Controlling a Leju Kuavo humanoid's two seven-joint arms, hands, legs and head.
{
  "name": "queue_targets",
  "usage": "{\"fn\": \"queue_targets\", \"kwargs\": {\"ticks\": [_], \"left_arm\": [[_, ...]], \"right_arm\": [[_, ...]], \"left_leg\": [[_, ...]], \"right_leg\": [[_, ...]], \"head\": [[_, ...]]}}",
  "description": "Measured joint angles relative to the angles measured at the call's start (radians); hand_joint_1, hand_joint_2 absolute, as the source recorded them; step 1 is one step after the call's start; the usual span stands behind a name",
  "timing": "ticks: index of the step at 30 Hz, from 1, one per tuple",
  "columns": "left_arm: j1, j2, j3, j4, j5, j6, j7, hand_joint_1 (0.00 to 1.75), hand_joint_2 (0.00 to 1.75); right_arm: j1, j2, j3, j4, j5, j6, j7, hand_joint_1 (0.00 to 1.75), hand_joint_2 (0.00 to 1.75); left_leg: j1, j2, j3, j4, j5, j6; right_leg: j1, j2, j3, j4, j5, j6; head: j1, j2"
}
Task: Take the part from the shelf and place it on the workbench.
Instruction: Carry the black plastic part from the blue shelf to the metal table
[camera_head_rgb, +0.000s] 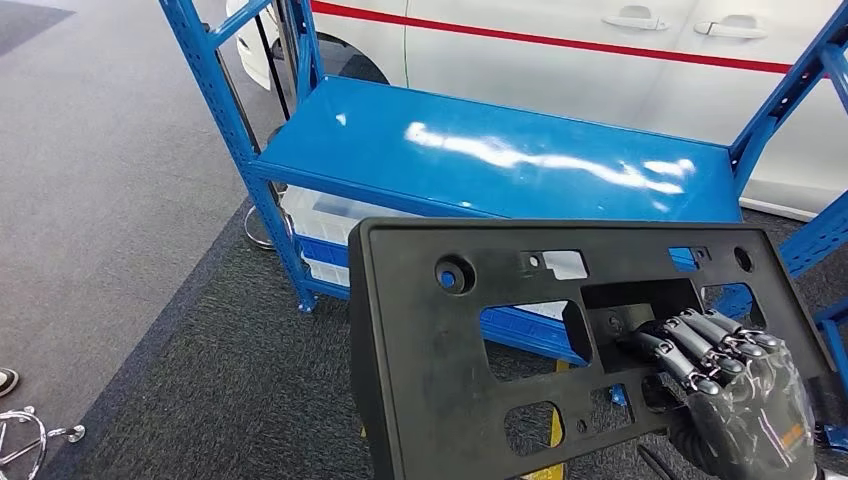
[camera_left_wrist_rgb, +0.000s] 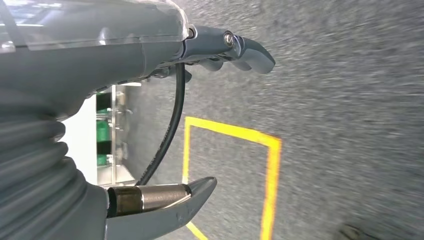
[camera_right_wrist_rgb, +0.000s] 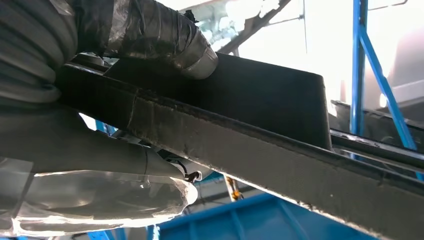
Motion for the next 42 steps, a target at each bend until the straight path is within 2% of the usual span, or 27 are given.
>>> {"fn": "queue_targets", "kwargs": {"ticks": [2, 3, 4, 6, 8, 10, 12, 13, 15, 17, 18, 19, 20, 22, 24, 25, 27, 28, 29, 32, 33, 34, 35, 37, 39, 40, 42], "left_arm": [[0.005, -0.001, 0.000, 0.000, -0.011, 0.003, -0.017, 0.00, 1.75], [0.009, -0.002, 0.000, 0.000, -0.018, 0.005, -0.025, 0.00, 1.75], [0.012, -0.003, 0.000, 0.000, -0.024, 0.008, -0.034, 0.00, 1.75], [0.021, -0.008, 0.000, 0.000, -0.035, 0.015, -0.047, 0.00, 1.75], [0.027, -0.014, -0.001, 0.000, -0.042, 0.021, -0.052, 0.00, 1.75], [0.031, -0.019, -0.002, 0.000, -0.049, 0.023, -0.050, 0.00, 1.75], [0.033, -0.024, -0.002, 0.000, -0.054, 0.024, -0.044, 0.00, 1.75], [0.034, -0.026, -0.003, 0.000, -0.055, 0.024, -0.040, 0.00, 1.75], [0.037, -0.027, -0.003, 0.000, -0.056, 0.025, -0.034, 0.00, 1.75], [0.038, -0.028, -0.003, 0.000, -0.058, 0.025, -0.027, 0.00, 1.75], [0.037, -0.029, -0.003, 0.000, -0.059, 0.025, -0.025, 0.00, 1.75], [0.036, -0.029, -0.003, 0.000, -0.059, 0.024, -0.023, 0.00, 1.75], [0.035, -0.029, -0.003, 0.000, -0.060, 0.024, -0.021, 0.00, 1.75], [0.032, -0.030, -0.003, 0.000, -0.064, 0.023, -0.020, 0.00, 1.75], [0.029, -0.030, -0.003, 0.000, -0.068, 0.022, -0.021, 0.00, 1.75], [0.028, -0.030, -0.003, 0.000, -0.069, 0.022, -0.022, 0.00, 1.75], [0.030, -0.032, -0.003, 0.000, -0.069, 0.021, -0.026, 0.00, 1.75], [0.031, -0.032, -0.003, 0.000, -0.070, 0.021, -0.027, 0.00, 1.75], [0.032, -0.033, -0.003, 0.000, -0.070, 0.021, -0.029, 0.00, 1.75], [0.033, -0.034, -0.003, 0.000, -0.071, 0.021, -0.033, 0.00, 1.75], [0.033, -0.035, -0.003, 0.000, -0.071, 0.021, -0.034, 0.00, 1.75], [0.033, -0.035, -0.003, 0.000, -0.071, 0.021, -0.035, 0.00, 1.75], [0.033, -0.036, -0.003, 0.000, -0.072, 0.020, -0.035, 0.00, 1.75], [0.033, -0.038, -0.003, 0.000, -0.072, 0.019, -0.035, 0.00, 1.75], [0.032, -0.041, -0.003, 0.000, -0.072, 0.019, -0.035, 0.00, 1.75], [0.032, -0.042, -0.003, 0.000, -0.072, 0.019, -0.035, 0.00, 1.75], [0.033, -0.043, -0.003, 0.000, -0.072, 0.019, -0.035, 0.00, 1.75]], "right_arm": [[0.024, -0.010, -0.009, 0.001, -0.017, -0.021, 0.023, 1.75, 1.75], [0.050, -0.023, -0.023, -0.004, -0.031, -0.034, 0.033, 1.75, 1.75], [0.083, -0.041, -0.045, -0.012, -0.049, -0.046, 0.038, 1.75, 1.75], [0.162, -0.077, -0.115, -0.040, -0.091, -0.056, 0.031, 1.75, 1.75], [0.238, -0.099, -0.208, -0.072, -0.125, -0.042, 0.008, 1.75, 1.75], [0.305, -0.110, -0.306, -0.102, -0.146, -0.007, -0.014, 1.75, 1.75], [0.361, -0.114, -0.391, -0.126, -0.157, 0.027, -0.028, 1.75, 1.75], [0.383, -0.115, -0.425, -0.136, -0.160, 0.039, -0.032, 1.75, 1.75], [0.419, -0.115, -0.485, -0.154, -0.167, 0.057, -0.037, 1.75, 1.75], [0.445, -0.115, -0.531, -0.165, -0.173, 0.072, -0.038, 1.75, 1.75], [0.454, -0.115, -0.548, -0.169, -0.176, 0.079, -0.038, 1.75, 1.75], [0.463, -0.115, -0.563, -0.172, -0.180, 0.085, -0.039, 1.75, 1.75], [0.470, -0.114, -0.575, -0.174, -0.182, 0.091, -0.039, 1.75, 1.75], [0.478, -0.114, -0.593, -0.178, -0.186, 0.099, -0.040, 1.75, 1.75], [0.483, -0.114, -0.608, -0.183, -0.185, 0.103, -0.040, 1.75, 1.75], [0.486, -0.113, -0.613, -0.185, -0.183, 0.103, -0.040, 1.75, 1.75], [0.493, -0.113, -0.622, -0.189, -0.180, 0.103, -0.039, 1.75, 1.75], [0.499, -0.112, -0.626, -0.191, -0.179, 0.102, -0.038, 1.75, 1.75], [0.506, -0.111, -0.632, -0.194, -0.179, 0.101, -0.037, 1.75, 1.75], [0.533, -0.106, -0.655, -0.202, -0.178, 0.096, -0.036, 1.75, 1.75], [0.543, -0.103, -0.663, -0.204, -0.178, 0.094, -0.035, 1.75, 1.75], [0.553, -0.100, -0.671, -0.205, -0.177, 0.092, -0.035, 1.75, 1.75], [0.563, -0.098, -0.677, -0.207, -0.175, 0.090, -0.034, 1.75, 1.75], [0.577, -0.094, -0.689, -0.212, -0.171, 0.087, -0.034, 1.75, 1.75], [0.586, -0.091, -0.701, -0.218, -0.167, 0.084, -0.034, 1.75, 1.75], [0.590, -0.090, -0.707, -0.220, -0.166, 0.083, -0.034, 1.75, 1.75], [0.597, -0.087, -0.715, -0.223, -0.164, 0.081, -0.034, 1.75, 1.75]], "left_leg": [[0.000, 0.000, -0.037, 0.003, 0.028, 0.004], [0.000, 0.000, -0.057, 0.007, 0.040, 0.003], [0.000, 0.000, -0.077, 0.013, 0.051, 0.002], [0.001, -0.001, -0.115, 0.029, 0.068, -0.002], [-0.002, -0.002, -0.140, 0.047, 0.079, -0.012], [-0.003, -0.002, -0.149, 0.055, 0.092, -0.023], [-0.002, -0.002, -0.154, 0.057, 0.102, -0.035], [0.000, -0.002, -0.161, 0.068, 0.086, -0.042], [0.004, -0.004, -0.185, 0.140, -0.004, -0.055], [0.007, -0.004, -0.208, 0.261, -0.102, -0.065], [0.008, -0.004, -0.209, 0.310, -0.119, -0.069], [0.010, -0.004, -0.198, 0.336, -0.109, -0.071], [0.011, -0.004, -0.170, 0.329, -0.081, -0.071], [0.011, -0.005, -0.067, 0.226, -0.043, -0.067], [0.007, -0.007, 0.033, 0.088, -0.068, -0.056], [0.004, -0.009, 0.056, 0.047, -0.084, -0.050], [0.002, -0.008, 0.049, 0.028, -0.073, -0.034], [0.002, -0.005, 0.039, 0.025, -0.060, -0.025], [0.004, -0.002, 0.025, 0.022, -0.046, -0.016], [0.001, 0.005, -0.027, 0.021, -0.003, 0.001], [-0.001, 0.006, -0.046, 0.023, 0.011, 0.002], [-0.004, 0.007, -0.065, 0.026, 0.025, 0.002], [-0.005, 0.007, -0.084, 0.030, 0.037, 0.001], [-0.007, 0.007, -0.118, 0.041, 0.058, -0.004], [-0.010, 0.006, -0.136, 0.052, 0.075, -0.012], [-0.009, 0.006, -0.139, 0.053, 0.083, -0.018], [-0.008, 0.005, -0.143, 0.048, 0.102, -0.031]], "right_leg": [[0.000, 0.000, -0.023, 0.128, -0.091, 0.008], [-0.001, 0.001, -0.023, 0.177, -0.100, 0.011], [-0.001, 0.001, -0.007, 0.194, -0.085, 0.013], [-0.003, 0.000, 0.075, 0.126, -0.036, 0.013], [0.001, 0.000, 0.184, -0.017, -0.045, 0.006], [0.007, 0.001, 0.230, -0.096, -0.070, -0.008], [0.006, -0.001, 0.218, -0.101, -0.057, -0.025], [0.005, -0.003, 0.208, -0.101, -0.046, -0.034], [0.002, -0.007, 0.182, -0.102, -0.021, -0.049], [0.002, -0.007, 0.148, -0.099, 0.004, -0.054], [0.002, -0.007, 0.130, -0.096, 0.016, -0.053], [0.002, -0.006, 0.110, -0.092, 0.029, -0.051], [0.001, -0.006, 0.090, -0.087, 0.041, -0.048], [0.001, -0.005, 0.054, -0.074, 0.063, -0.040], [0.002, -0.006, 0.035, -0.066, 0.083, -0.028], [0.003, -0.007, 0.032, -0.067, 0.093, -0.022], [0.001, -0.008, 0.030, -0.077, 0.115, -0.008], [-0.001, -0.007, 0.025, -0.074, 0.107, -0.003], [-0.003, -0.005, 0.015, -0.056, 0.077, 0.002], [-0.005, -0.001, -0.021, 0.103, -0.079, 0.009], [-0.005, 0.000, -0.024, 0.160, -0.101, 0.011], [-0.005, 0.000, -0.016, 0.196, -0.096, 0.011], [-0.005, 0.000, 0.006, 0.201, -0.071, 0.010], [-0.002, 0.000, 0.103, 0.111, -0.030, 0.001], [0.005, -0.001, 0.215, -0.040, -0.057, -0.010], [0.009, -0.002, 0.245, -0.090, -0.078, -0.016], [0.011, -0.004, 0.247, -0.119, -0.076, -0.026]], "head": [[0.000, 0.000], [0.000, 0.000], [0.000, 0.000], [0.000, 0.000], [-0.001, 0.000], [-0.002, 0.000], [-0.001, 0.000], [-0.001, 0.000], [-0.001, 0.000], [-0.001, 0.000], [-0.001, 0.000], [-0.001, 0.000], [-0.001, 0.000], [-0.001, 0.000], [-0.001, 0.000], [-0.001, 0.000], [-0.001, 0.000], [-0.001, 0.000], [-0.001, 0.000], [0.000, 0.000], [0.000, 0.000], [0.000, 0.000], [0.000, 0.000], [0.000, 0.000], [-0.001, 0.000], [-0.001, 0.000], [-0.001, 0.000]]}}
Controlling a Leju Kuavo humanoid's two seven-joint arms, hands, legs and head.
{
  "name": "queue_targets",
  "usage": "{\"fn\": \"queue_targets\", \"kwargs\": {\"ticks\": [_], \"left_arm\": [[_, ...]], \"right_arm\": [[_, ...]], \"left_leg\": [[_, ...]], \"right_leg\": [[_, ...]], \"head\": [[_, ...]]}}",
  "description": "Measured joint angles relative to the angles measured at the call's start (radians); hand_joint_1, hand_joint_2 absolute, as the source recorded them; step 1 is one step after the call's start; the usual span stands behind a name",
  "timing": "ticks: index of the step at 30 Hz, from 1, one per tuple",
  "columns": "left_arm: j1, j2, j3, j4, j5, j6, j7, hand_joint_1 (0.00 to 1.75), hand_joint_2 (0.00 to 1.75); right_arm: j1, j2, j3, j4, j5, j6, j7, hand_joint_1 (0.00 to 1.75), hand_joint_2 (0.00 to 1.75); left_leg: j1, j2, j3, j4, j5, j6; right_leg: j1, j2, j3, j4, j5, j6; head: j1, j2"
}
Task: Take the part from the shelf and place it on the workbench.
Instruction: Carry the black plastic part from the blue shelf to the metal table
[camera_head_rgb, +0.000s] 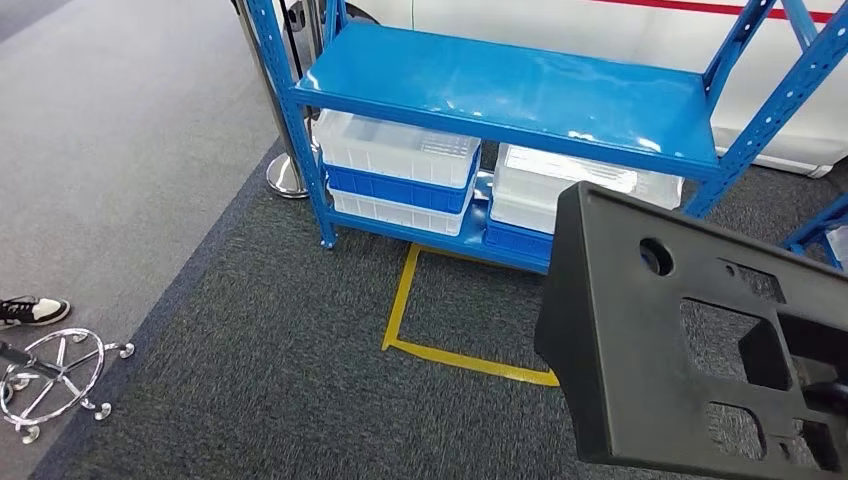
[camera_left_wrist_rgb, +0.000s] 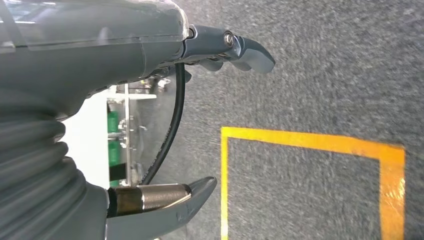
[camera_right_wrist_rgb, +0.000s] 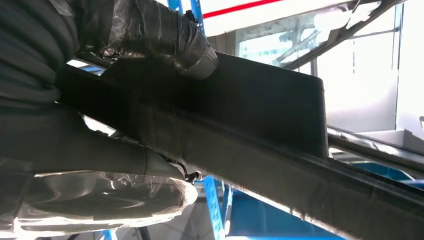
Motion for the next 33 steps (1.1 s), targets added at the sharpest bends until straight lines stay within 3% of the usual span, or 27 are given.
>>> {"fn": "queue_targets", "kwargs": {"ticks": [1, 2, 5, 6, 7, 8, 10, 12, 13, 14, 16, 17, 18, 20, 21, 22, 23, 24, 25, 26, 28, 29, 31, 33], "left_arm": [[0.001, -0.001, 0.000, 0.000, 0.000, 0.000, 0.001, 0.00, 1.75], [0.002, -0.001, 0.000, 0.000, 0.000, 0.000, 0.002, 0.00, 1.75], [0.005, -0.002, 0.000, 0.000, 0.000, 0.001, 0.006, 0.00, 1.75], [0.004, -0.001, 0.000, 0.000, 0.000, 0.001, 0.008, 0.00, 1.75], [0.004, -0.001, 0.000, 0.000, 0.000, 0.001, 0.009, 0.00, 1.75], [0.003, -0.001, 0.000, 0.000, -0.001, 0.001, 0.010, 0.00, 1.75], [0.001, -0.001, 0.000, 0.000, -0.001, 0.000, 0.010, 0.00, 1.75], [-0.001, -0.001, 0.000, 0.000, -0.002, 0.000, 0.011, 0.00, 1.75], [-0.002, -0.001, 0.000, 0.000, -0.003, 0.000, 0.011, 0.00, 1.75], [-0.002, -0.001, 0.000, 0.000, -0.004, -0.001, 0.012, 0.00, 1.75], [0.000, -0.002, 0.000, 0.000, -0.004, -0.001, 0.014, 0.00, 1.75], [0.000, -0.002, 0.001, 0.000, -0.004, -0.001, 0.016, 0.00, 1.75], [0.000, -0.002, 0.001, 0.000, -0.006, -0.001, 0.019, 0.00, 1.75], [-0.001, -0.002, 0.001, 0.000, -0.010, -0.003, 0.025, 0.00, 1.75], [-0.001, -0.002, 0.001, 0.000, -0.011, -0.006, 0.027, 0.00, 1.75], [-0.001, -0.002, 0.001, 0.000, -0.014, -0.010, 0.027, 0.00, 1.75], [-0.001, -0.002, 0.001, 0.000, -0.015, -0.012, 0.026, 0.00, 1.75], [0.000, -0.002, 0.001, 0.000, -0.017, -0.013, 0.025, 0.00, 1.75], [0.000, -0.002, 0.001, 0.000, -0.019, -0.013, 0.025, 0.00, 1.75], [0.001, -0.002, 0.001, 0.000, -0.019, -0.012, 0.025, 0.00, 1.75], [0.002, -0.003, 0.001, 0.000, -0.019, -0.011, 0.025, 0.00, 1.75], [0.001, -0.003, 0.001, 0.000, -0.018, -0.010, 0.025, 0.00, 1.75], [0.000, -0.003, 0.001, 0.000, -0.019, -0.010, 0.025, 0.00, 1.75], [0.000, -0.003, 0.001, 0.000, -0.020, -0.008, 0.025, 0.00, 1.75]], "right_arm": [[0.003, 0.001, -0.002, -0.001, 0.001, 0.000, 0.001, 1.75, 1.75], [0.006, 0.003, -0.004, -0.002, 0.001, 0.000, 0.001, 1.75, 1.75], [0.014, 0.008, -0.010, -0.005, -0.002, 0.003, 0.003, 1.75, 1.75], [0.016, 0.010, -0.011, -0.005, -0.004, 0.004, 0.003, 1.75, 1.75], [0.015, 0.013, -0.012, -0.005, -0.004, 0.006, 0.003, 1.75, 1.75], [0.014, 0.015, -0.011, -0.004, -0.005, 0.008, 0.002, 1.75, 1.75], [0.012, 0.018, -0.011, -0.004, -0.005, 0.012, 0.002, 1.75, 1.75], [0.008, 0.021, -0.011, -0.004, -0.005, 0.015, 0.002, 1.75, 1.75], [0.006, 0.021, -0.011, -0.004, -0.005, 0.017, 0.003, 1.75, 1.75], [0.004, 0.022, -0.010, -0.003, -0.005, 0.018, 0.003, 1.75, 1.75], [0.001, 0.023, -0.010, -0.003, -0.006, 0.019, 0.003, 1.75, 1.75], [0.001, 0.023, -0.009, -0.002, -0.006, 0.020, 0.003, 1.75, 1.75], [0.001, 0.023, -0.009, -0.002, -0.008, 0.020, 0.003, 1.75, 1.75], [0.001, 0.025, -0.009, 0.000, -0.015, 0.022, 0.005, 1.75, 1.75], [0.001, 0.026, -0.008, 0.001, -0.020, 0.025, 0.006, 1.75, 1.75], [0.000, 0.028, -0.008, 0.003, -0.025, 0.028, 0.006, 1.75, 1.75], [-0.001, 0.029, -0.007, 0.005, -0.030, 0.032, 0.006, 1.75, 1.75], [-0.002, 0.031, -0.007, 0.007, -0.034, 0.036, 0.007, 1.75, 1.75], [-0.005, 0.032, -0.006, 0.010, -0.038, 0.039, 0.007, 1.75, 1.75], [-0.010, 0.032, -0.005, 0.012, -0.041, 0.042, 0.007, 1.75, 1.75], [-0.018, 0.032, -0.005, 0.014, -0.047, 0.046, 0.008, 1.75, 1.75], [-0.022, 0.032, -0.005, 0.015, -0.049, 0.048, 0.008, 1.75, 1.75], [-0.024, 0.033, -0.005, 0.017, -0.054, 0.049, 0.009, 1.75, 1.75], [-0.027, 0.034, -0.005, 0.018, -0.057, 0.051, 0.009, 1.75, 1.75]], "left_leg": [[0.001, -0.002, -0.006, 0.001, -0.004, -0.006], [0.002, -0.004, -0.015, 0.015, -0.027, -0.013], [0.008, -0.007, -0.051, 0.160, -0.179, -0.028], [0.009, -0.007, -0.056, 0.220, -0.210, -0.032], [0.011, -0.007, -0.052, 0.261, -0.213, -0.035], [0.012, -0.007, -0.034, 0.272, -0.195, -0.036], [0.014, -0.008, 0.055, 0.189, -0.145, -0.034], [0.012, -0.009, 0.161, 0.044, -0.151, -0.025], [0.010, -0.011, 0.189, -0.006, -0.165, -0.020], [0.007, -0.011, 0.198, -0.031, -0.172, -0.013], [0.007, -0.010, 0.185, -0.041, -0.154, 0.004], [0.008, -0.008, 0.176, -0.044, -0.142, 0.015], [0.009, -0.005, 0.165, -0.047, -0.130, 0.023], [0.007, -0.002, 0.136, -0.047, -0.110, 0.034], [0.006, 0.001, 0.121, -0.045, -0.100, 0.035], [0.005, 0.004, 0.106, -0.043, -0.091, 0.036], [0.004, 0.008, 0.092, -0.040, -0.082, 0.035], [0.003, 0.014, 0.078, -0.035, -0.075, 0.034], [0.003, 0.019, 0.066, -0.030, -0.069, 0.031], [0.002, 0.024, 0.058, -0.025, -0.065, 0.028], [-0.001, 0.038, 0.050, -0.017, -0.058, 0.018], [-0.002, 0.045, 0.048, -0.014, -0.055, 0.013], [-0.002, 0.057, 0.044, -0.010, -0.052, 0.001], [0.001, 0.036, 0.028, 0.030, -0.087, -0.012]], "right_leg": [[-0.002, -0.001, -0.010, -0.003, 0.013, -0.007], [-0.005, -0.002, -0.023, -0.006, 0.028, -0.014], [-0.008, -0.004, -0.072, -0.007, 0.069, -0.025], [-0.008, -0.004, -0.089, -0.004, 0.081, -0.024], [-0.008, -0.004, -0.107, 0.000, 0.093, -0.023], [-0.008, -0.004, -0.125, 0.006, 0.104, -0.021], [-0.008, -0.004, -0.160, 0.020, 0.123, -0.015], [-0.007, -0.005, -0.184, 0.033, 0.139, -0.006], [-0.006, -0.006, -0.189, 0.035, 0.148, 0.000], [-0.006, -0.006, -0.191, 0.033, 0.157, 0.006], [-0.008, -0.006, -0.196, 0.029, 0.167, 0.019], [-0.010, -0.004, -0.203, 0.038, 0.149, 0.024], [-0.011, -0.002, -0.213, 0.064, 0.113, 0.029], [-0.013, 0.001, -0.242, 0.173, 0.009, 0.035], [-0.014, 0.002, -0.255, 0.237, -0.024, 0.038], [-0.014, 0.003, -0.259, 0.287, -0.030, 0.040], [-0.015, 0.003, -0.251, 0.308, -0.011, 0.041], [-0.015, 0.001, -0.225, 0.294, 0.022, 0.041], [-0.015, -0.006, -0.181, 0.244, 0.051, 0.040], [-0.012, -0.023, -0.128, 0.171, 0.060, 0.037], [-0.003, -0.053, -0.044, 0.039, 0.039, 0.025], [0.002, -0.057, -0.030, 0.007, 0.023, 0.018], [0.000, -0.041, -0.032, -0.010, 0.023, 0.005], [-0.006, -0.023, -0.039, -0.014, 0.034, -0.010]], "head": [[0.000, 0.000], [0.000, 0.000], [-0.001, 0.000], [-0.001, 0.000], [-0.001, 0.000], [-0.001, 0.000], [-0.002, 0.000], [-0.001, 0.000], [-0.001, 0.000], [0.000, 0.000], [0.000, 0.000], [0.000, 0.000], [0.001, 0.000], [0.001, 0.000], [0.001, 0.000], [0.001, 0.000], [0.001, 0.000], [0.001, 0.000], [0.001, 0.000], [0.001, 0.000], [0.000, 0.000], [0.000, 0.000], [0.000, 0.000], [0.000, 0.000]]}}
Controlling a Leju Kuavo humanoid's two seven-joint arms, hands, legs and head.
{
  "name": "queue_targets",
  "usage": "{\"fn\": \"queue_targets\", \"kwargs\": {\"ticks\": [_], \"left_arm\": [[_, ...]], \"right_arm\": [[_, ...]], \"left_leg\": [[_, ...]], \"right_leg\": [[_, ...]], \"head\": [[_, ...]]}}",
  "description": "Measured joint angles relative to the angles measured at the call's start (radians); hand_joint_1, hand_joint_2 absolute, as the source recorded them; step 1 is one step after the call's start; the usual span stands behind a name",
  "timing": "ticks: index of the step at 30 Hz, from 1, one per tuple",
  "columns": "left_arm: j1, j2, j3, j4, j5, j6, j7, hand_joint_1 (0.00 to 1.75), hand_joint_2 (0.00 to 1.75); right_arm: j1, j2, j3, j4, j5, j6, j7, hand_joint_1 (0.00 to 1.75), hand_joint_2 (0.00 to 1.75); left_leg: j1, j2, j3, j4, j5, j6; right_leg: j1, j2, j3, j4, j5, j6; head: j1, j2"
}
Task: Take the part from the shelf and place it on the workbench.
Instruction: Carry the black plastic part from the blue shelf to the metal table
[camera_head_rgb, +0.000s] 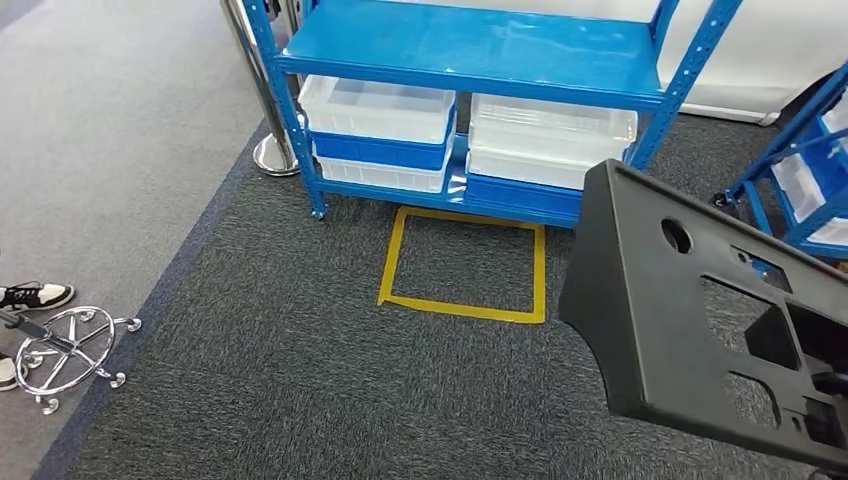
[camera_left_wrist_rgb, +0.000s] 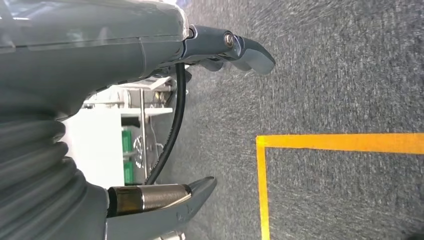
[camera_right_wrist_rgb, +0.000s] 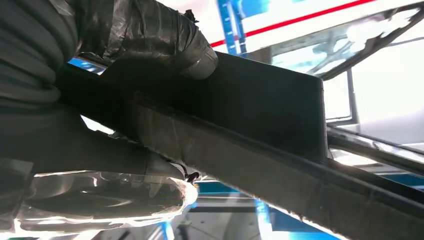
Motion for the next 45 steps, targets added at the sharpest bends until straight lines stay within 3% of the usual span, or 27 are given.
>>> {"fn": "queue_targets", "kwargs": {"ticks": [3, 4, 5, 7, 9, 11, 13, 15, 18, 19, 20, 21, 24, 26, 28, 29, 31, 33, 34, 35, 36, 37, 39, 41, 43, 44, 45], "left_arm": [[0.001, 0.001, 0.000, 0.000, -0.003, 0.005, 0.001, 0.00, 1.75], [0.002, 0.002, 0.000, 0.000, -0.005, 0.008, 0.002, 0.00, 1.75], [0.002, 0.002, 0.000, 0.000, -0.007, 0.010, 0.002, 0.00, 1.75], [0.001, 0.003, 0.000, 0.000, -0.014, 0.015, 0.001, 0.00, 1.75], [0.001, 0.006, 0.000, 0.000, -0.017, 0.020, -0.001, 0.00, 1.75], [0.001, 0.009, -0.001, 0.000, -0.018, 0.027, -0.002, 0.00, 1.75], [-0.002, 0.010, -0.001, 0.000, -0.019, 0.036, -0.003, 0.00, 1.75], [-0.006, 0.010, -0.001, 0.000, -0.020, 0.043, -0.004, 0.00, 1.75], [-0.004, 0.010, -0.001, 0.000, -0.026, 0.049, -0.006, 0.00, 1.75], [-0.003, 0.010, -0.001, 0.000, -0.031, 0.051, -0.006, 0.00, 1.75], [-0.003, 0.010, -0.001, 0.000, -0.036, 0.056, -0.005, 0.00, 1.75], [-0.003, 0.010, -0.001, 0.000, -0.041, 0.060, -0.003, 0.00, 1.75], [-0.006, 0.010, -0.002, 0.000, -0.052, 0.071, 0.003, 0.00, 1.75], [-0.007, 0.010, -0.005, 0.000, -0.057, 0.077, 0.010, 0.00, 1.75], [-0.009, 0.009, -0.008, 0.000, -0.064, 0.081, 0.023, 0.00, 1.75], [-0.011, 0.010, -0.009, 0.000, -0.068, 0.081, 0.030, 0.00, 1.75], [-0.012, 0.009, -0.013, 0.000, -0.079, 0.080, 0.044, 0.00, 1.75], [-0.010, 0.005, -0.022, 0.000, -0.103, 0.076, 0.062, 0.00, 1.75], [-0.008, 0.001, -0.030, 0.000, -0.118, 0.072, 0.072, 0.00, 1.75], [-0.006, -0.003, -0.037, 0.000, -0.132, 0.066, 0.082, 0.00, 1.75], [-0.005, -0.009, -0.045, 0.000, -0.143, 0.060, 0.091, 0.00, 1.75], [-0.004, -0.014, -0.052, 0.000, -0.152, 0.053, 0.100, 0.00, 1.75], [-0.008, -0.019, -0.065, 0.000, -0.166, 0.034, 0.118, 0.00, 1.75], [-0.014, -0.017, -0.075, 0.000, -0.176, 0.012, 0.133, 0.00, 1.75], [-0.019, -0.013, -0.079, 0.000, -0.179, -0.005, 0.143, 0.00, 1.75], [-0.021, -0.012, -0.080, 0.000, -0.179, -0.010, 0.146, 0.00, 1.75], [-0.021, -0.011, -0.083, 0.000, -0.179, -0.013, 0.148, 0.00, 1.75]], "right_arm": [[-0.007, 0.005, 0.002, 0.004, -0.002, 0.002, -0.001, 1.75, 1.75], [-0.011, 0.008, 0.005, 0.006, -0.002, 0.003, -0.002, 1.75, 1.75], [-0.015, 0.012, 0.008, 0.008, -0.002, 0.003, -0.003, 1.75, 1.75], [-0.029, 0.020, 0.018, 0.014, -0.001, 0.003, -0.005, 1.75, 1.75], [-0.045, 0.029, 0.029, 0.021, 0.002, 0.003, -0.009, 1.75, 1.75], [-0.059, 0.038, 0.043, 0.029, 0.008, 0.001, -0.013, 1.75, 1.75], [-0.070, 0.047, 0.057, 0.038, 0.018, -0.003, -0.015, 1.75, 1.75], [-0.080, 0.054, 0.068, 0.047, 0.025, -0.008, -0.016, 1.75, 1.75], [-0.095, 0.065, 0.085, 0.060, 0.031, -0.013, -0.016, 1.75, 1.75], [-0.098, 0.070, 0.090, 0.065, 0.033, -0.014, -0.016, 1.75, 1.75], [-0.099, 0.073, 0.095, 0.069, 0.035, -0.016, -0.015, 1.75, 1.75], [-0.102, 0.076, 0.099, 0.072, 0.037, -0.017, -0.014, 1.75, 1.75], [-0.116, 0.081, 0.107, 0.081, 0.043, -0.022, -0.008, 1.75, 1.75], [-0.129, 0.083, 0.115, 0.085, 0.056, -0.023, -0.001, 1.75, 1.75], [-0.151, 0.085, 0.136, 0.090, 0.085, -0.018, 0.008, 1.75, 1.75], [-0.168, 0.087, 0.153, 0.093, 0.103, -0.013, 0.015, 1.75, 1.75], [-0.225, 0.094, 0.202, 0.105, 0.142, 0.003, 0.040, 1.75, 1.75], [-0.306, 0.111, 0.263, 0.131, 0.177, 0.032, 0.070, 1.75, 1.75], [-0.353, 0.122, 0.299, 0.150, 0.188, 0.053, 0.084, 1.75, 1.75], [-0.403, 0.134, 0.336, 0.171, 0.191, 0.076, 0.093, 1.75, 1.75], [-0.456, 0.144, 0.374, 0.193, 0.188, 0.101, 0.100, 1.75, 1.75], [-0.513, 0.156, 0.414, 0.217, 0.180, 0.125, 0.106, 1.75, 1.75], [-0.635, 0.188, 0.494, 0.269, 0.159, 0.171, 0.118, 1.75, 1.75], [-0.745, 0.229, 0.574, 0.320, 0.144, 0.207, 0.133, 1.75, 1.75], [-0.826, 0.264, 0.641, 0.359, 0.137, 0.229, 0.144, 1.75, 1.75], [-0.858, 0.277, 0.670, 0.374, 0.134, 0.235, 0.150, 1.75, 1.75], [-0.888, 0.286, 0.696, 0.388, 0.130, 0.239, 0.155, 1.75, 1.75]], "left_leg": [[0.005, -0.040, -0.069, 0.183, -0.106, -0.012], [0.006, -0.043, -0.085, 0.231, -0.120, -0.013], [0.006, -0.043, -0.085, 0.245, -0.115, -0.013], [0.006, -0.052, -0.031, 0.156, -0.056, -0.008], [0.006, -0.086, 0.041, 0.027, -0.014, 0.002], [0.006, -0.106, 0.070, -0.027, -0.013, 0.008], [0.009, -0.090, 0.073, -0.046, -0.010, 0.014], [0.014, -0.068, 0.077, -0.065, -0.004, 0.027], [0.014, -0.036, 0.075, -0.071, 0.000, 0.037], [0.013, -0.026, 0.073, -0.069, 0.000, 0.037], [0.013, -0.015, 0.071, -0.067, -0.001, 0.036], [0.013, -0.005, 0.070, -0.064, -0.002, 0.035], [0.012, 0.021, 0.070, -0.051, -0.011, 0.024], [0.008, 0.035, 0.070, -0.044, -0.015, 0.012], [0.008, 0.052, 0.071, -0.044, -0.016, 0.000], [0.010, 0.050, 0.070, -0.039, -0.021, -0.007], [0.014, 0.014, 0.047, 0.017, -0.064, -0.016], [0.016, -0.032, -0.011, 0.148, -0.135, -0.021], [0.016, -0.042, -0.040, 0.210, -0.158, -0.021], [0.015, -0.046, -0.057, 0.245, -0.163, -0.020], [0.015, -0.048, -0.055, 0.241, -0.149, -0.017], [0.014, -0.052, -0.033, 0.195, -0.117, -0.011], [0.013, -0.089, 0.033, 0.058, -0.056, 0.005], [0.011, -0.123, 0.067, -0.021, -0.034, 0.015], [0.009, -0.118, 0.070, -0.032, -0.029, 0.019], [0.010, -0.107, 0.072, -0.040, -0.022, 0.021], [0.013, -0.097, 0.074, -0.049, -0.014, 0.025]], "right_leg": [[-0.001, 0.027, -0.015, 0.004, 0.012, -0.010], [0.000, 0.037, -0.020, 0.007, 0.014, -0.011], [0.000, 0.047, -0.025, 0.012, 0.015, -0.011], [0.000, 0.069, -0.030, 0.020, 0.015, -0.010], [0.000, 0.089, -0.035, 0.025, 0.014, -0.005], [-0.003, 0.107, -0.043, 0.027, 0.019, 0.006], [-0.005, 0.123, -0.051, 0.026, 0.024, 0.019], [-0.003, 0.100, -0.068, 0.052, 0.005, 0.028], [-0.005, 0.046, -0.151, 0.221, -0.079, 0.039], [-0.007, 0.040, -0.178, 0.275, -0.095, 0.042], [-0.010, 0.037, -0.190, 0.298, -0.093, 0.045], [-0.013, 0.033, -0.182, 0.281, -0.072, 0.047], [-0.013, -0.013, -0.087, 0.092, 0.015, 0.046], [-0.005, -0.028, -0.063, 0.036, 0.028, 0.038], [-0.002, -0.004, -0.069, 0.038, 0.035, 0.026], [-0.003, 0.006, -0.071, 0.035, 0.039, 0.019], [-0.008, 0.026, -0.076, 0.030, 0.049, 0.004], [-0.007, 0.048, -0.087, 0.032, 0.055, -0.005], [-0.005, 0.061, -0.093, 0.034, 0.058, -0.007], [-0.003, 0.075, -0.098, 0.038, 0.060, -0.008], [-0.001, 0.090, -0.103, 0.042, 0.062, -0.008], [0.001, 0.104, -0.107, 0.046, 0.063, -0.007], [0.003, 0.130, -0.113, 0.053, 0.066, -0.004], [-0.001, 0.149, -0.122, 0.057, 0.071, 0.005], [-0.006, 0.168, -0.130, 0.054, 0.080, 0.019], [-0.006, 0.163, -0.132, 0.054, 0.082, 0.025], [-0.003, 0.141, -0.139, 0.064, 0.074, 0.029]], "head": [[0.000, 0.000], [0.000, 0.000], [0.000, 0.000], [0.000, 0.000], [0.000, 0.000], [0.000, 0.000], [0.000, 0.000], [0.001, 0.000], [0.003, 0.000], [0.003, 0.000], [0.003, 0.000], [0.003, 0.000], [0.003, 0.000], [0.003, 0.000], [0.003, 0.000], [0.003, 0.000], [0.003, 0.000], [0.002, 0.000], [0.002, 0.000], [0.002, 0.000], [0.002, 0.000], [0.002, 0.000], [0.003, 0.000], [0.002, 0.000], [0.001, 0.000], [0.001, 0.000], [0.002, 0.000]]}}
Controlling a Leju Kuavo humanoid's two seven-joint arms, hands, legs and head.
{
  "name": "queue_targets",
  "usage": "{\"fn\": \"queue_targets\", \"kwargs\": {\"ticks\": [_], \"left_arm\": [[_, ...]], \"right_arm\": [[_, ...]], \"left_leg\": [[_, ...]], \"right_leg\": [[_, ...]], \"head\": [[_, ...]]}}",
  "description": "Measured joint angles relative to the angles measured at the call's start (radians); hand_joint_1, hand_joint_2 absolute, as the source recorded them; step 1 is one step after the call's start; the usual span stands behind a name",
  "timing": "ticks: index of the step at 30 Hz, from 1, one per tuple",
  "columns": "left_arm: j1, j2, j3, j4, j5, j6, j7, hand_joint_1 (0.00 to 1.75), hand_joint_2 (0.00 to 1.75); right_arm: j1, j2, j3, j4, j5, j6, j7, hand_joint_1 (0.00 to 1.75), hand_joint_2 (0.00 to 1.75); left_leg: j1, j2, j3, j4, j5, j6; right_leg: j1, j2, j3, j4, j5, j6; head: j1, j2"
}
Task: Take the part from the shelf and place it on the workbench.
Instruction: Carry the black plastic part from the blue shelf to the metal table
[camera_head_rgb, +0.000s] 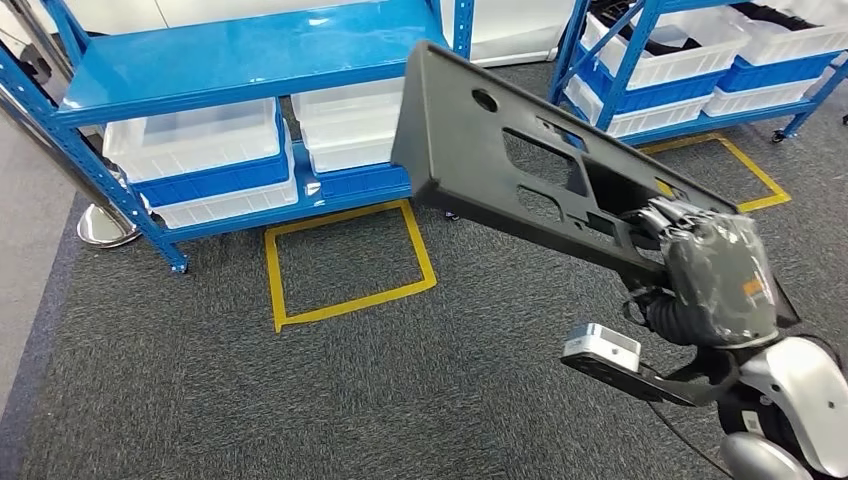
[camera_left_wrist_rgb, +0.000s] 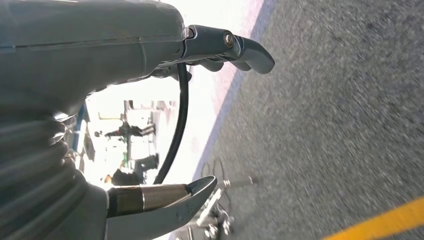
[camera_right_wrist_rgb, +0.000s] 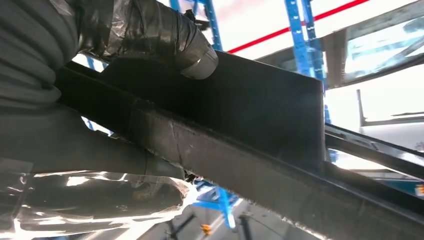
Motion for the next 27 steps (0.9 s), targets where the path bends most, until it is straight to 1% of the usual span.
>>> {"fn": "queue_targets", "kwargs": {"ticks": [1, 2, 3, 4, 5, 6, 7, 8, 9, 10, 11, 12, 13, 14, 15, 16, 17, 18, 19, 20, 21, 22, 23, 24, 25, 26, 27], "left_arm": [[0.001, 0.000, -0.003, 0.000, 0.000, -0.002, 0.000, 0.00, 1.75], [0.002, 0.000, -0.006, 0.000, -0.001, -0.005, -0.002, 0.00, 1.75], [0.005, 0.001, -0.008, 0.000, -0.001, -0.008, -0.006, 0.00, 1.75], [0.007, 0.003, -0.009, 0.000, -0.001, -0.010, -0.015, 0.00, 1.75], [0.009, 0.005, -0.010, 0.000, -0.001, -0.013, -0.027, 0.00, 1.75], [0.010, 0.006, -0.010, 0.000, -0.001, -0.016, -0.041, 0.00, 1.75], [0.010, 0.007, -0.012, 0.000, -0.002, -0.021, -0.056, 0.00, 1.75], [0.011, 0.007, -0.013, 0.000, -0.004, -0.028, -0.070, 0.00, 1.75], [0.012, 0.008, -0.015, 0.000, -0.007, -0.035, -0.080, 0.00, 1.75], [0.013, 0.008, -0.017, 0.000, -0.011, -0.041, -0.087, 0.00, 1.75], [0.014, 0.010, -0.019, 0.000, -0.014, -0.045, -0.089, 0.00, 1.75], [0.015, 0.012, -0.021, 0.000, -0.016, -0.047, -0.087, 0.00, 1.75], [0.014, 0.013, -0.021, 0.000, -0.016, -0.047, -0.080, 0.00, 1.75], [0.013, 0.015, -0.022, 0.000, -0.015, -0.048, -0.069, 0.00, 1.75], [0.012, 0.017, -0.022, 0.000, -0.015, -0.048, -0.053, 0.00, 1.75], [0.012, 0.020, -0.023, 0.000, -0.015, -0.049, -0.035, 0.00, 1.75], [0.011, 0.023, -0.023, 0.000, -0.016, -0.049, -0.017, 0.00, 1.75], [0.012, 0.026, -0.023, 0.000, -0.017, -0.048, -0.002, 0.00, 1.75], [0.013, 0.030, -0.023, 0.000, -0.017, -0.044, 0.010, 0.00, 1.75], [0.014, 0.034, -0.023, 0.000, -0.016, -0.038, 0.019, 0.00, 1.75], [0.014, 0.038, -0.023, 0.000, -0.013, -0.028, 0.026, 0.00, 1.75], [0.013, 0.041, -0.023, 0.000, -0.008, -0.018, 0.031, 0.00, 1.75], [0.013, 0.044, -0.023, 0.000, -0.002, -0.011, 0.035, 0.00, 1.75], [0.012, 0.047, -0.023, 0.000, 0.003, -0.005, 0.037, 0.00, 1.75], [0.012, 0.049, -0.023, 0.000, 0.008, -0.001, 0.037, 0.00, 1.75], [0.013, 0.050, -0.023, 0.000, 0.011, 0.002, 0.037, 0.00, 1.75], [0.013, 0.050, -0.023, 0.000, 0.013, 0.005, 0.037, 0.00, 1.75]], "right_arm": [[-0.027, 0.007, 0.023, 0.011, -0.005, 0.003, 0.005, 1.75, 1.75], [-0.050, 0.012, 0.043, 0.018, -0.011, 0.006, 0.011, 1.75, 1.75], [-0.069, 0.015, 0.061, 0.023, -0.017, 0.011, 0.017, 1.75, 1.75], [-0.081, 0.016, 0.075, 0.026, -0.023, 0.016, 0.024, 1.75, 1.75], [-0.087, 0.014, 0.085, 0.027, -0.028, 0.020, 0.032, 1.75, 1.75], [-0.090, 0.009, 0.092, 0.026, -0.032, 0.023, 0.038, 1.75, 1.75], [-0.093, -0.001, 0.096, 0.023, -0.035, 0.024, 0.044, 1.75, 1.75], [-0.094, -0.013, 0.097, 0.018, -0.038, 0.024, 0.048, 1.75, 1.75], [-0.096, -0.025, 0.097, 0.012, -0.041, 0.024, 0.050, 1.75, 1.75], [-0.097, -0.035, 0.097, 0.007, -0.045, 0.024, 0.051, 1.75, 1.75], [-0.098, -0.043, 0.097, 0.003, -0.048, 0.025, 0.051, 1.75, 1.75], [-0.101, -0.049, 0.097, 0.001, -0.050, 0.027, 0.051, 1.75, 1.75], [-0.104, -0.055, 0.097, 0.000, -0.052, 0.030, 0.051, 1.75, 1.75], [-0.109, -0.060, 0.097, -0.001, -0.054, 0.034, 0.051, 1.75, 1.75], [-0.117, -0.063, 0.097, -0.001, -0.056, 0.038, 0.051, 1.75, 1.75], [-0.126, -0.065, 0.097, -0.002, -0.059, 0.043, 0.052, 1.75, 1.75], [-0.135, -0.065, 0.097, -0.002, -0.061, 0.048, 0.054, 1.75, 1.75], [-0.144, -0.064, 0.097, -0.002, -0.062, 0.052, 0.055, 1.75, 1.75], [-0.151, -0.062, 0.099, -0.002, -0.063, 0.056, 0.057, 1.75, 1.75], [-0.154, -0.059, 0.101, -0.001, -0.062, 0.059, 0.060, 1.75, 1.75], [-0.156, -0.057, 0.104, -0.001, -0.061, 0.060, 0.063, 1.75, 1.75], [-0.157, -0.055, 0.107, -0.001, -0.059, 0.061, 0.066, 1.75, 1.75], [-0.158, -0.053, 0.110, 0.000, -0.057, 0.061, 0.069, 1.75, 1.75], [-0.160, -0.051, 0.112, 0.000, -0.056, 0.059, 0.071, 1.75, 1.75], [-0.162, -0.049, 0.115, 0.000, -0.055, 0.057, 0.072, 1.75, 1.75], [-0.164, -0.048, 0.117, 0.000, -0.055, 0.055, 0.073, 1.75, 1.75], [-0.164, -0.046, 0.119, 0.001, -0.055, 0.053, 0.073, 1.75, 1.75]], "left_leg": [[0.003, 0.013, 0.002, -0.009, 0.007, 0.004], [0.005, 0.025, 0.002, -0.014, 0.011, 0.006], [0.005, 0.037, 0.001, -0.015, 0.011, 0.008], [0.005, 0.049, 0.000, -0.013, 0.011, 0.008], [0.005, 0.062, -0.001, -0.012, 0.009, 0.007], [0.005, 0.074, -0.002, -0.010, 0.007, 0.006], [0.005, 0.085, -0.001, -0.008, 0.004, 0.004], [0.005, 0.095, -0.001, -0.004, 0.000, 0.001], [0.003, 0.104, 0.000, 0.000, -0.005, -0.003], [0.001, 0.113, 0.001, 0.004, -0.010, -0.009], [-0.002, 0.122, 0.002, 0.008, -0.015, -0.015], [-0.004, 0.131, 0.004, 0.008, -0.018, -0.021], [-0.005, 0.143, 0.006, 0.008, -0.020, -0.027], [-0.004, 0.147, 0.007, 0.010, -0.025, -0.032], [-0.001, 0.137, 0.006, 0.020, -0.037, -0.037], [0.001, 0.118, -0.005, 0.048, -0.058, -0.041], [0.004, 0.092, -0.025, 0.098, -0.090, -0.044], [0.005, 0.069, -0.055, 0.164, -0.126, -0.046], [0.005, 0.057, -0.089, 0.235, -0.156, -0.047], [0.005, 0.053, -0.116, 0.286, -0.170, -0.048], [0.005, 0.051, -0.128, 0.305, -0.164, -0.048], [0.005, 0.048, -0.121, 0.282, -0.137, -0.047], [0.006, 0.041, -0.097, 0.223, -0.097, -0.045], [0.008, 0.022, -0.068, 0.152, -0.061, -0.042], [0.010, 0.002, -0.042, 0.089, -0.036, -0.039], [0.011, -0.014, -0.025, 0.050, -0.025, -0.037], [0.012, -0.021, -0.018, 0.034, -0.025, -0.035]], "right_leg": [[0.003, -0.030, -0.014, 0.027, -0.019, 0.004], [0.003, -0.066, -0.037, 0.075, -0.048, 0.006], [0.002, -0.090, -0.067, 0.138, -0.080, 0.011], [-0.001, -0.100, -0.097, 0.201, -0.105, 0.016], [-0.005, -0.104, -0.117, 0.242, -0.114, 0.020], [-0.008, -0.108, -0.119, 0.248, -0.105, 0.024], [-0.010, -0.113, -0.100, 0.213, -0.079, 0.027], [-0.011, -0.128, -0.064, 0.145, -0.044, 0.027], [-0.007, -0.151, -0.028, 0.078, -0.019, 0.023], [-0.003, -0.169, -0.001, 0.025, -0.002, 0.017], [0.001, -0.180, 0.013, -0.005, 0.004, 0.009], [0.005, -0.179, 0.013, -0.010, 0.001, 0.002], [0.006, -0.165, 0.010, -0.012, 0.004, -0.003], [0.004, -0.153, 0.009, -0.013, 0.006, -0.009], [0.001, -0.142, 0.010, -0.016, 0.008, -0.016], [-0.002, -0.132, 0.010, -0.019, 0.011, -0.023], [-0.005, -0.122, 0.010, -0.022, 0.014, -0.029], [-0.004, -0.111, 0.009, -0.022, 0.015, -0.032], [-0.003, -0.100, 0.007, -0.022, 0.015, -0.035], [-0.002, -0.087, 0.007, -0.022, 0.016, -0.035], [-0.001, -0.074, 0.007, -0.021, 0.016, -0.035], [0.000, -0.061, 0.007, -0.019, 0.016, -0.035], [0.000, -0.049, 0.007, -0.016, 0.016, -0.035], [-0.001, -0.038, 0.007, -0.014, 0.015, -0.033], [0.000, -0.026, 0.004, -0.009, 0.014, -0.030], [0.001, -0.016, 0.000, -0.006, 0.015, -0.025], [0.001, -0.005, -0.003, -0.006, 0.017, -0.019]], "head": [[0.001, 0.000], [0.002, 0.000], [0.004, 0.000], [0.004, 0.000], [0.004, 0.000], [0.004, 0.000], [0.004, 0.000], [0.004, 0.000], [0.004, 0.000], [0.004, 0.000], [0.004, 0.000], [0.004, 0.000], [0.004, 0.000], [0.003, 0.000], [0.004, 0.000], [0.003, 0.000], [0.003, 0.000], [0.003, 0.000], [0.003, 0.000], [0.003, 0.000], [0.003, 0.000], [0.003, 0.000], [0.003, 0.000], [0.003, 0.000], [0.003, 0.000], [0.003, 0.000], [0.003, 0.000]]}}
